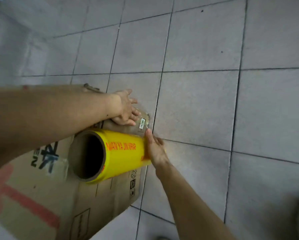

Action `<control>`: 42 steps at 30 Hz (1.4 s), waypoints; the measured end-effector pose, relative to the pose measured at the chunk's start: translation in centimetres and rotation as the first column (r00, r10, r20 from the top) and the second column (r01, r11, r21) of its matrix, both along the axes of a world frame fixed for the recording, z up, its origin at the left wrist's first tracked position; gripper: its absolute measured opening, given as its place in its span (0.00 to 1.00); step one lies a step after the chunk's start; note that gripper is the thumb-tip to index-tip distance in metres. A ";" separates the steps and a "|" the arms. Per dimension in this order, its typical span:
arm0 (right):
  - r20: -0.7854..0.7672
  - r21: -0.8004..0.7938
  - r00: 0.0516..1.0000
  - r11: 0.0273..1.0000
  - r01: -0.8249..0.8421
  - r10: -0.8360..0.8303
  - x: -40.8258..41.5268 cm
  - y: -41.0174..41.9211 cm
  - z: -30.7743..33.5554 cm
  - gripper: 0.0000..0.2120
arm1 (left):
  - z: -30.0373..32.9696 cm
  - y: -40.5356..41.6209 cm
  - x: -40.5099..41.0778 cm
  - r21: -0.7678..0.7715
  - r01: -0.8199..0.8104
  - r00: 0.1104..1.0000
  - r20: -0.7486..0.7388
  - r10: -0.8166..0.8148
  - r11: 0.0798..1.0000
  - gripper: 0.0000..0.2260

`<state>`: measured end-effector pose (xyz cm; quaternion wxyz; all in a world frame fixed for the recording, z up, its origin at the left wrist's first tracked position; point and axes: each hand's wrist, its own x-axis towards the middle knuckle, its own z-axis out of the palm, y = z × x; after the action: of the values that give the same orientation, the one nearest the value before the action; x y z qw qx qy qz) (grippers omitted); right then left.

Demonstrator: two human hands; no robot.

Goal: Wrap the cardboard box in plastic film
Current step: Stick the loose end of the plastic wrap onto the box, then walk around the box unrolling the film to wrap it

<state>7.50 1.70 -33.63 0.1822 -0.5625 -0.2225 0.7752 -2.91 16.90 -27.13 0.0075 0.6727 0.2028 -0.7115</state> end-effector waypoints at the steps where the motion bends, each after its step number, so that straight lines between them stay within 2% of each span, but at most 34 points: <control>1: -0.003 -0.070 1.000 0.997 0.011 -0.011 -0.3 0.2 0.7 0.43 | 0.2 -0.2 0.2 -0.002 -0.018 1.000 0.008 0.018 1.000 0.25; 2: -0.006 -0.127 1.000 0.992 0.021 -0.021 -0.5 0.4 1.4 0.48 | 0.4 -0.2 0.5 -0.005 -0.008 1.000 -0.004 0.008 1.000 0.25; 4: -0.012 -0.223 1.000 0.975 0.025 -0.028 -1.0 0.3 2.7 0.50 | 0.5 -0.4 0.0 0.014 -0.031 0.999 0.031 0.031 0.999 0.24; 5: -0.002 -0.274 0.999 0.961 0.031 -0.033 -0.9 0.1 3.4 0.49 | 0.3 -0.6 -0.6 0.037 -0.183 0.978 0.111 0.178 0.982 0.24; 6: 0.009 -0.341 0.998 0.938 0.060 -0.061 -0.7 -0.3 4.1 0.48 | 0.1 -0.4 -1.5 0.019 -0.430 0.877 0.243 0.413 0.902 0.23; 7: 0.006 -0.402 0.993 0.909 0.107 -0.114 -0.5 -1.1 4.8 0.46 | 0.3 -0.3 -2.3 -0.038 -0.687 0.670 0.353 0.653 0.725 0.22; 8: -0.008 -0.461 0.985 0.875 0.151 -0.174 -0.4 -2.0 5.3 0.42 | 0.2 -0.2 -3.0 -0.071 -0.809 0.512 0.406 0.757 0.584 0.21; 9: -0.026 -0.508 0.973 0.842 0.185 -0.229 -0.2 -3.1 5.5 0.36 | -0.3 -0.2 -3.0 -0.109 -0.841 0.438 0.438 0.785 0.531 0.20; 10: -0.037 -0.539 0.962 0.817 0.208 -0.269 0.0 -4.0 5.8 0.31 | -0.6 -0.3 -2.7 -0.102 -0.837 0.444 0.449 0.776 0.538 0.21; 11: -0.058 -0.565 0.955 0.798 0.209 -0.291 0.1 -4.7 5.7 0.27 | -0.2 -0.6 -2.8 -0.073 -0.862 0.421 0.448 0.789 0.502 0.22; 12: -0.077 -0.588 0.953 0.785 0.194 -0.294 0.2 -5.0 6.0 0.26 | 0.2 -0.6 -2.1 -0.061 -0.854 0.440 0.441 0.782 0.516 0.24; 14: -0.057 -0.571 0.971 0.806 0.159 -0.232 -0.1 -4.8 6.4 0.31 | 1.2 -1.5 0.0 -0.001 -0.689 0.680 0.343 0.648 0.725 0.27; 15: -0.025 -0.521 0.980 0.840 0.154 -0.196 -0.5 -4.4 6.4 0.31 | 2.0 -1.9 1.5 0.055 -0.506 0.839 0.263 0.476 0.861 0.25; 17: 0.016 -0.461 0.971 0.860 0.218 -0.238 -1.0 -3.5 7.2 0.26 | 2.3 -2.7 2.6 0.065 -0.455 0.869 0.247 0.428 0.888 0.26; 18: 0.024 -0.464 0.971 0.857 0.222 -0.239 -1.2 -3.2 7.9 0.29 | 2.3 -3.1 2.5 0.043 -0.463 0.865 0.239 0.441 0.885 0.27; 20: 0.047 -0.478 0.987 0.865 0.156 -0.152 -1.6 -2.4 8.9 0.40 | 2.2 -3.8 2.0 0.021 -0.375 0.920 0.127 0.370 0.927 0.30; 22: 0.023 -0.522 0.988 0.840 0.145 -0.156 -1.8 -2.6 10.2 0.51 | 2.4 -4.1 0.7 0.030 -0.176 0.984 0.026 0.175 0.984 0.37; 25: 0.033 -0.588 0.979 0.788 0.182 -0.202 -2.6 -4.9 7.8 0.62 | 2.7 -4.9 -0.8 0.025 0.057 0.997 0.046 -0.058 0.998 0.34; 27: 0.085 -0.567 0.946 0.766 0.303 -0.312 -4.5 -8.0 2.5 0.64 | 3.2 -4.8 -1.3 0.024 0.154 0.986 0.054 -0.155 0.988 0.34; 28: 0.112 -0.575 0.918 0.728 0.373 -0.381 -4.7 -9.2 3.0 0.64 | 3.0 -4.7 -1.6 0.037 0.163 0.985 0.044 -0.165 0.986 0.34; 29: 0.115 -0.602 0.893 0.684 0.411 -0.435 -4.6 -10.0 4.6 0.57 | 2.9 -4.7 -1.6 0.039 0.173 0.984 0.043 -0.174 0.984 0.34; 31: 0.136 -0.607 0.894 0.678 0.415 -0.426 -3.7 -10.5 10.8 0.26 | 2.7 -4.7 -1.4 0.054 0.151 0.987 0.051 -0.154 0.987 0.34; 32: 0.171 -0.590 0.902 0.692 0.416 -0.396 -3.4 -10.9 12.5 0.16 | 2.7 -4.7 -1.4 0.055 0.152 0.987 0.048 -0.154 0.987 0.34; 34: 0.229 -0.560 0.914 0.722 0.406 -0.336 -2.7 -11.4 14.3 0.10 | 3.1 -4.9 -1.2 0.043 0.215 0.976 0.029 -0.216 0.976 0.33; 35: 0.286 -0.504 0.907 0.757 0.417 -0.310 -2.5 -11.2 14.7 0.10 | 3.4 -4.9 -1.0 0.038 0.243 0.969 0.037 -0.245 0.969 0.33; 37: 0.372 -0.416 0.915 0.854 0.314 -0.156 -2.4 -10.7 15.4 0.10 | 3.3 -5.6 -0.7 0.054 0.315 0.945 0.076 -0.319 0.947 0.33; 38: 0.381 -0.386 0.921 0.891 0.239 -0.082 -2.5 -10.2 15.8 0.09 | 3.4 -6.1 -0.4 0.073 0.292 0.947 0.117 -0.299 0.954 0.32; 40: 0.347 -0.368 0.935 0.905 0.212 -0.078 -2.3 -9.3 17.2 0.12 | 2.9 -7.2 -0.4 0.054 0.129 0.962 0.234 -0.138 0.990 0.29; 41: 0.313 -0.361 0.944 0.907 0.218 -0.102 -2.2 -9.1 17.5 0.18 | 2.6 -7.6 -0.6 -0.019 0.056 0.971 0.236 -0.050 0.998 0.32; 42: 0.254 -0.345 0.963 0.922 0.175 -0.087 -2.2 -8.8 18.1 0.23 | 2.2 -8.0 -1.1 -0.103 0.033 0.978 0.210 -0.011 0.994 0.40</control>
<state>5.27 -7.11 -15.52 0.0991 -0.6876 -0.0566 0.7171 -4.02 8.91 -24.97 0.0566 0.7447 0.1557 -0.6465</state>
